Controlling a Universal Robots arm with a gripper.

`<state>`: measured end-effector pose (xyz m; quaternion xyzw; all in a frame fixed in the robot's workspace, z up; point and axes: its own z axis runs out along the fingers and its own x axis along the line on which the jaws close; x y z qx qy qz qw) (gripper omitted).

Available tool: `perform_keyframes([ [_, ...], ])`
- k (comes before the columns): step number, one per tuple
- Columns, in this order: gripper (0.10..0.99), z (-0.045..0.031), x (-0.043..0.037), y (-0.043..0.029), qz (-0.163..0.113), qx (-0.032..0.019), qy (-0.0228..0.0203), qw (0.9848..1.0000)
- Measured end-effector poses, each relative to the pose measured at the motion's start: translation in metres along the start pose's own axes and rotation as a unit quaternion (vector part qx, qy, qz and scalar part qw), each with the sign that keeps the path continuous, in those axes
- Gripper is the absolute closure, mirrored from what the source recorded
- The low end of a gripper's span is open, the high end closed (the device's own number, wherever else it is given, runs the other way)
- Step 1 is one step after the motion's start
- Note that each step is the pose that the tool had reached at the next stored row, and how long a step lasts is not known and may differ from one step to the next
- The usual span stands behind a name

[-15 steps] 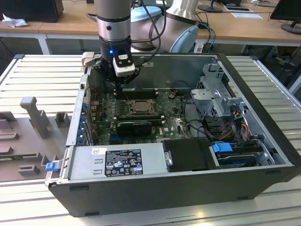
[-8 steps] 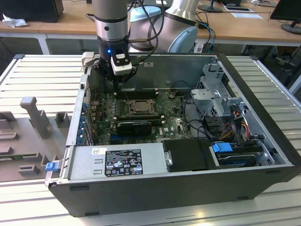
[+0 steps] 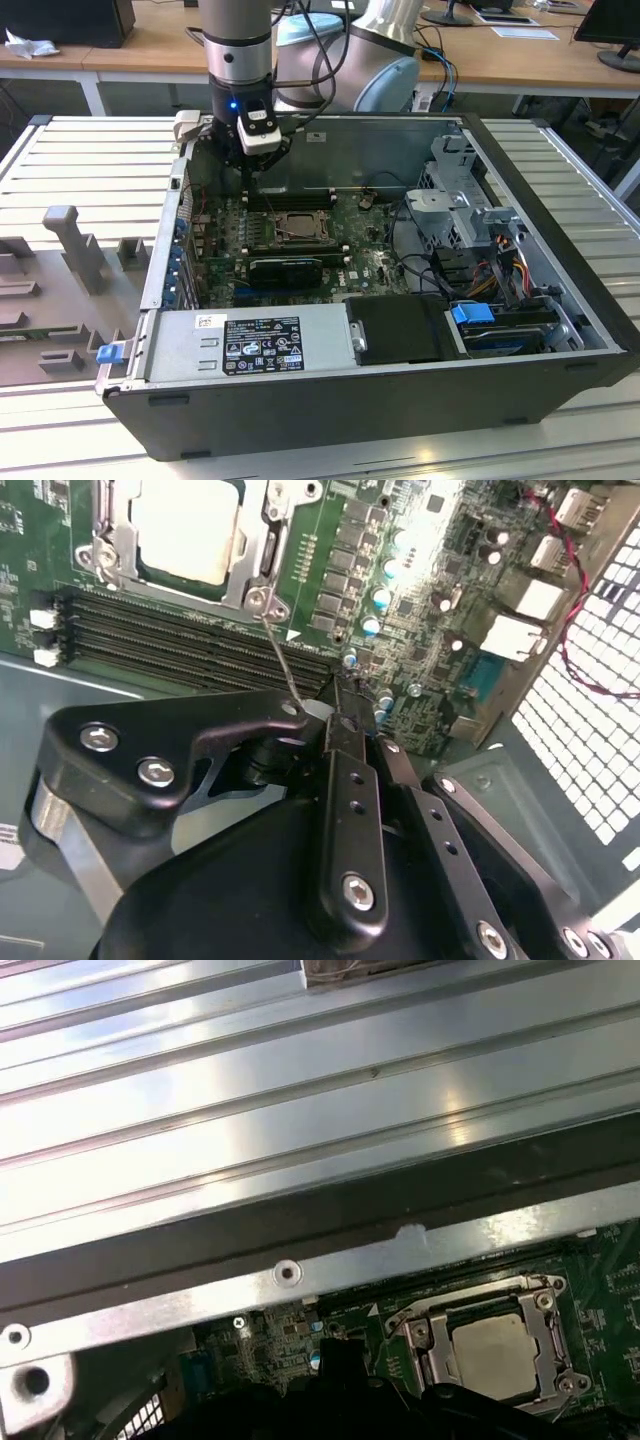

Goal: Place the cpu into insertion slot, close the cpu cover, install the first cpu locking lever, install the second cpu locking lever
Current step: 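Install the first cpu locking lever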

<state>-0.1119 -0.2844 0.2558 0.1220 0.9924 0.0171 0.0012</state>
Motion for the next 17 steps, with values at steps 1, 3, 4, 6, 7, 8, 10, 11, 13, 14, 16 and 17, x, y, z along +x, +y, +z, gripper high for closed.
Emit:
perform_keyframes([
  [1, 0.98, 0.0, -0.0019, 0.0005, 0.0, 0.0, 0.0001, 1.0],
  [3, 0.98, 0.0001, -0.0051, 0.0013, 0.0, 0.0, 0.0001, 1.0],
  [4, 0.98, 0.0001, -0.0068, 0.0017, -0.001, 0.0, 0.0001, 1.0],
  [6, 0.98, 0.0002, -0.012, 0.003, 0.0, 0.0, 0.0001, 1.0],
  [7, 0.98, 0.0003, -0.0151, 0.0038, 0.0, 0.0, 0.0, 1.0],
  [8, 0.98, 0.0005, -0.0206, 0.0051, -0.001, 0.0, 0.0001, 1.0],
  [10, 0.98, 0.0009, -0.0297, 0.0074, 0.0, 0.0001, 0.0006, 1.0],
  [11, 0.98, 0.001, -0.035, 0.0088, 0.0, 0.0004, 0.0018, 1.0],
  [13, 0.98, 0.0016, -0.0424, 0.0105, 0.0, 0.0009, 0.0037, 1.0],
  [14, 0.98, 0.0021, -0.0433, 0.0107, 0.0, 0.0008, 0.0037, 1.0],
  [16, 0.98, 0.0027, -0.0457, 0.0112, -0.002, 0.0005, 0.0038, 1.0],
  [17, 0.98, 0.0029, -0.0469, 0.0115, -0.012, -0.0009, 0.0044, 0.9999],
])
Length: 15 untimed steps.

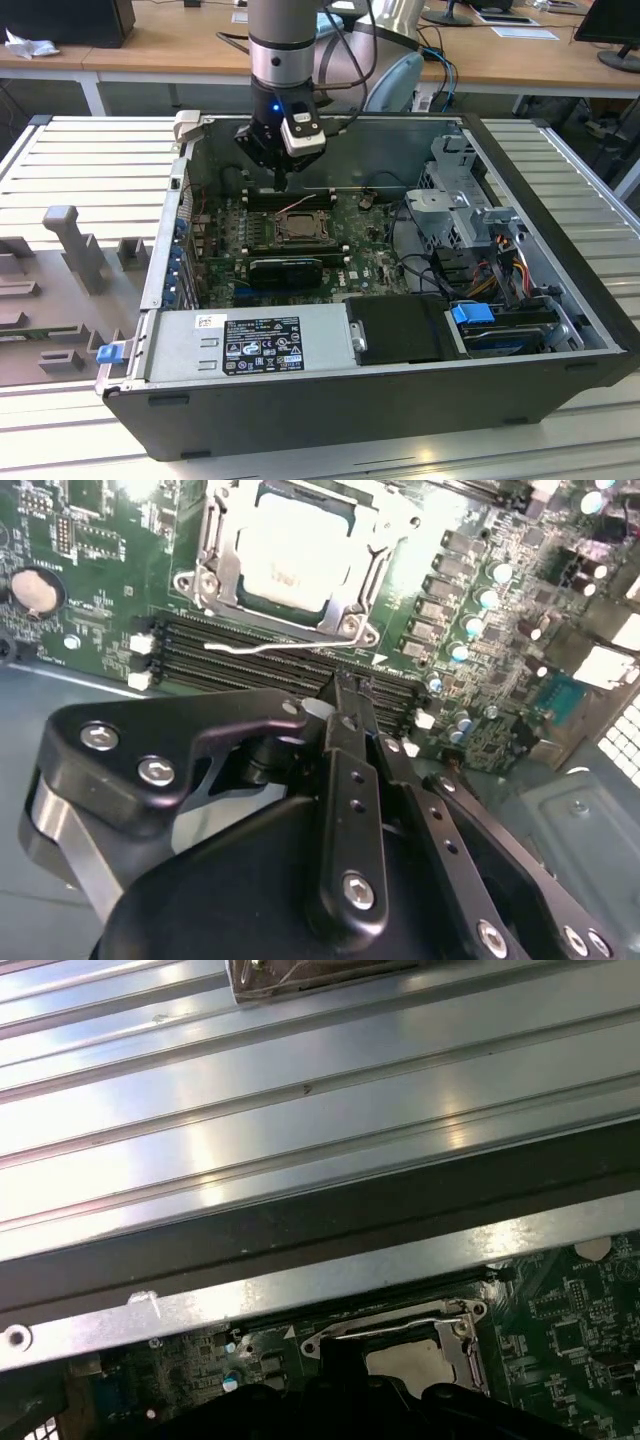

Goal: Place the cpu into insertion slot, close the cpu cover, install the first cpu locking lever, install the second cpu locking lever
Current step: 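Install the first cpu locking lever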

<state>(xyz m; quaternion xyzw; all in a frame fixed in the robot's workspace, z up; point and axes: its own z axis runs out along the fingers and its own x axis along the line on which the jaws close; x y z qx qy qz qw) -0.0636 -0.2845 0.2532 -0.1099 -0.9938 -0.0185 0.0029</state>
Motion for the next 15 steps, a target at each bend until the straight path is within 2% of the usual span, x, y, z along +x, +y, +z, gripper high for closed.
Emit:
perform_keyframes([
  [5, 0.98, 0.0017, -0.0006, 0.0001, -0.046, 0.0006, 0.0017, 0.999],
  [7, 0.98, 0.0018, -0.002, 0.0003, -0.052, -0.0004, 0.0022, 0.9986],
  [9, 0.98, 0.002, -0.0042, 0.0008, -0.055, -0.0117, 0.0041, 0.9984],
  [11, 0.98, 0.003, -0.0045, 0.0006, -0.056, -0.0134, 0.0034, 0.9984],
  [15, 0.98, 0.0072, -0.0069, 0.0008, -0.056, -0.0138, 0.0018, 0.9983],
])
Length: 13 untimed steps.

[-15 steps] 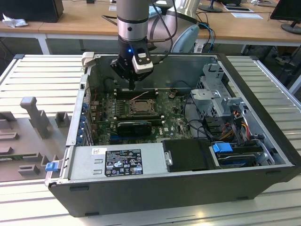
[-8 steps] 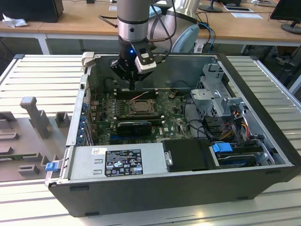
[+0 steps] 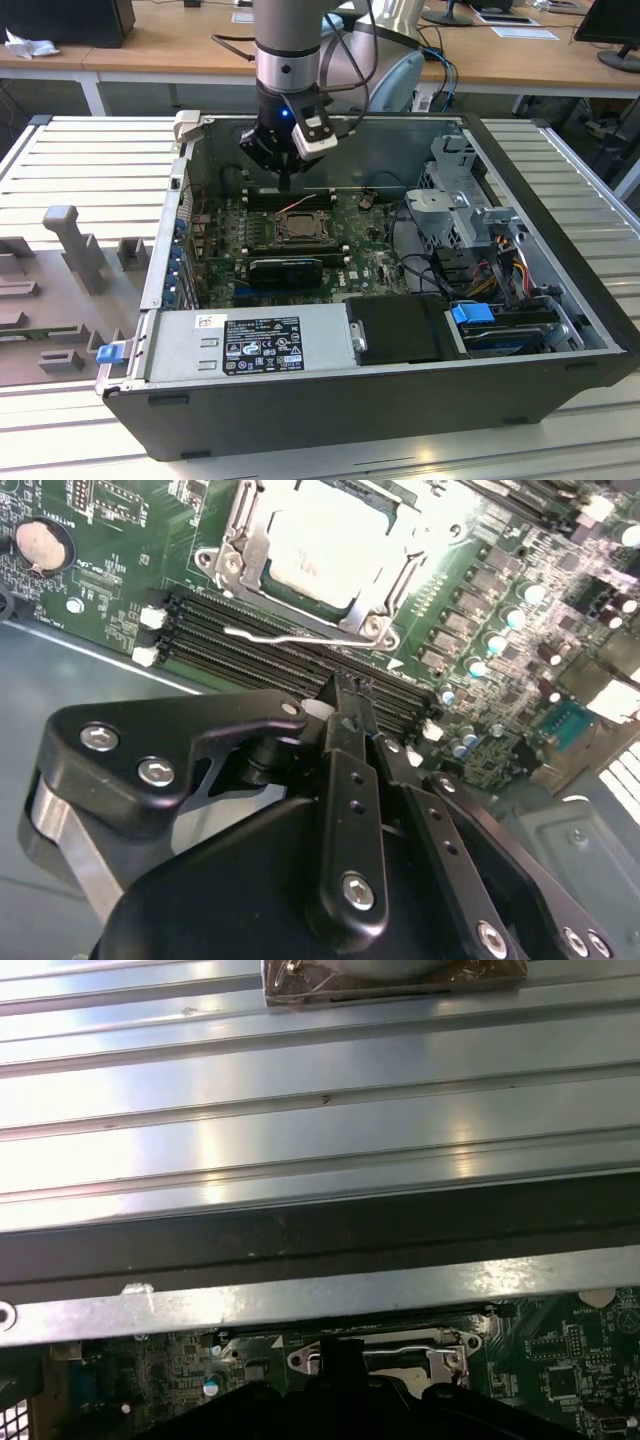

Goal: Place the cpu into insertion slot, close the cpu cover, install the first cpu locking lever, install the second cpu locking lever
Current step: 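Install the first cpu locking lever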

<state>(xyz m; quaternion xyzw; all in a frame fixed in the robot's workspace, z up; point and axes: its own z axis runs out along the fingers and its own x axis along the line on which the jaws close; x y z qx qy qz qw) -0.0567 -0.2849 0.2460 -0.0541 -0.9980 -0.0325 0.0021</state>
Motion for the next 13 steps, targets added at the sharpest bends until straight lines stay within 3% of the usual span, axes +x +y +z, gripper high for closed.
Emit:
perform_keyframes([
  [3, 0.98, 0.0076, -0.007, 0.0004, -0.001, 0.0, 0.0001, 1.0],
  [6, 0.98, 0.0089, -0.0084, 0.0005, -0.005, -0.0104, 0.0014, 0.9999],
  [13, 0.98, 0.0192, -0.0129, 0.0003, -0.012, -0.0111, 0.002, 0.9999],
])
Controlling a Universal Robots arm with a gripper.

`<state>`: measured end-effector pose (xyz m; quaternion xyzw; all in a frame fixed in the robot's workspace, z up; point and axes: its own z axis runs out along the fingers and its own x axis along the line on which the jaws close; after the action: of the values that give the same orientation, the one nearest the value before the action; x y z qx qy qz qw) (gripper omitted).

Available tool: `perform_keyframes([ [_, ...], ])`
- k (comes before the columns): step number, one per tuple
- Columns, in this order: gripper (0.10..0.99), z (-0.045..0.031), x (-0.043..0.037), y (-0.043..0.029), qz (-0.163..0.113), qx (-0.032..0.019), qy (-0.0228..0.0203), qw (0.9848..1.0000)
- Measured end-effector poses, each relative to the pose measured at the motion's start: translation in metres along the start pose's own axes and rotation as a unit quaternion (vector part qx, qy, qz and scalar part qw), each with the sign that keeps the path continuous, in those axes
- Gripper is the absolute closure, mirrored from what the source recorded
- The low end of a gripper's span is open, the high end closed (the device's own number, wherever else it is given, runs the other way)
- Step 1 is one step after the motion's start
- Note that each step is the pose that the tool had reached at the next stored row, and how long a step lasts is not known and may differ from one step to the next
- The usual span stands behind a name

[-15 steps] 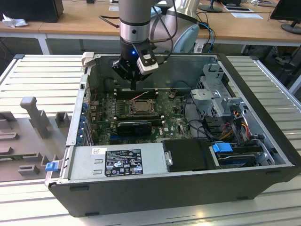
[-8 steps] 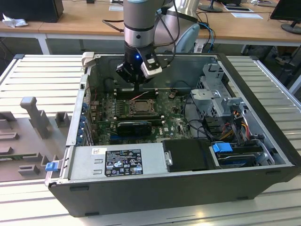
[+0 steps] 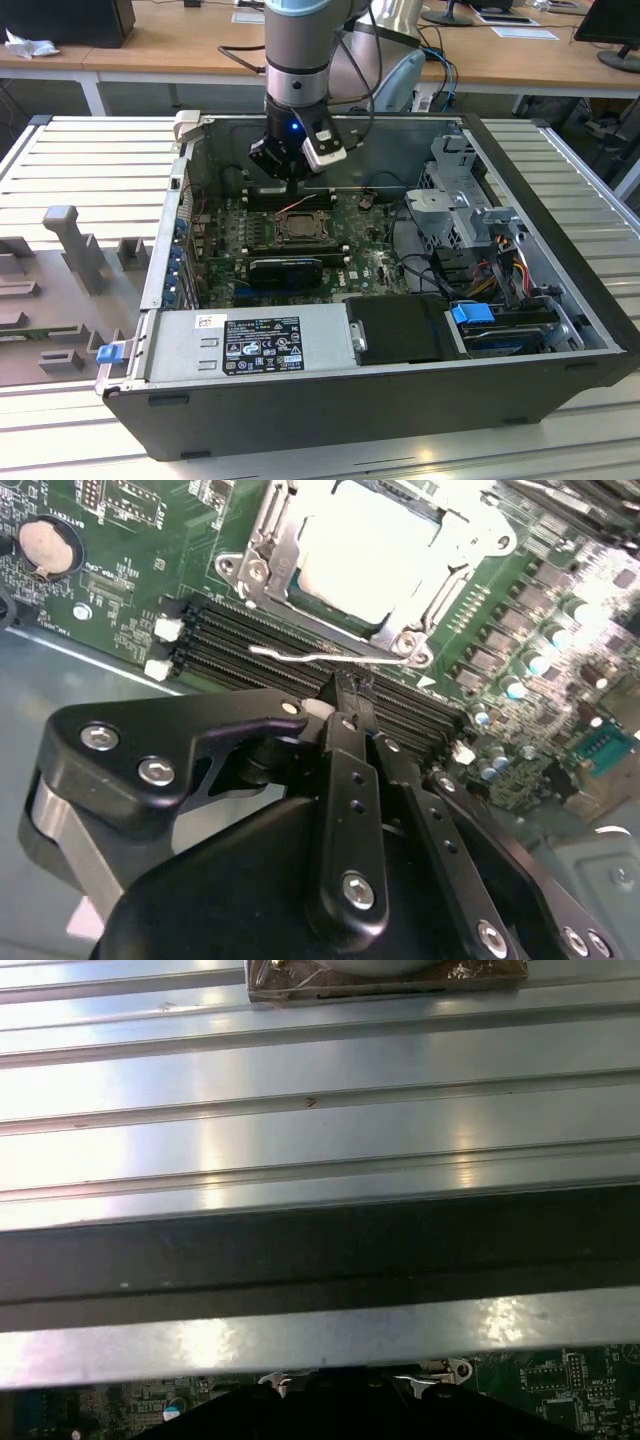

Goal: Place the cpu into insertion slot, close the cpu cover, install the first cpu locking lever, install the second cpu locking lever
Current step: 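Install the first cpu locking lever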

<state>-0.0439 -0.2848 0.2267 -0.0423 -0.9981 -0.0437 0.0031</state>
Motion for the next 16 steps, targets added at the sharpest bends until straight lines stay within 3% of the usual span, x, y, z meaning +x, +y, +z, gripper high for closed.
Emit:
perform_keyframes([
  [6, 0.98, 0.0042, -0.0134, 0.0008, -0.005, 0.0, 0.0004, 1.0],
  [8, 0.98, 0.0099, -0.0238, 0.0014, -0.032, 0.0003, 0.0024, 0.9995],
  [16, 0.98, 0.0199, -0.0285, 0.0011, -0.041, 0.0004, 0.0031, 0.9991],
])
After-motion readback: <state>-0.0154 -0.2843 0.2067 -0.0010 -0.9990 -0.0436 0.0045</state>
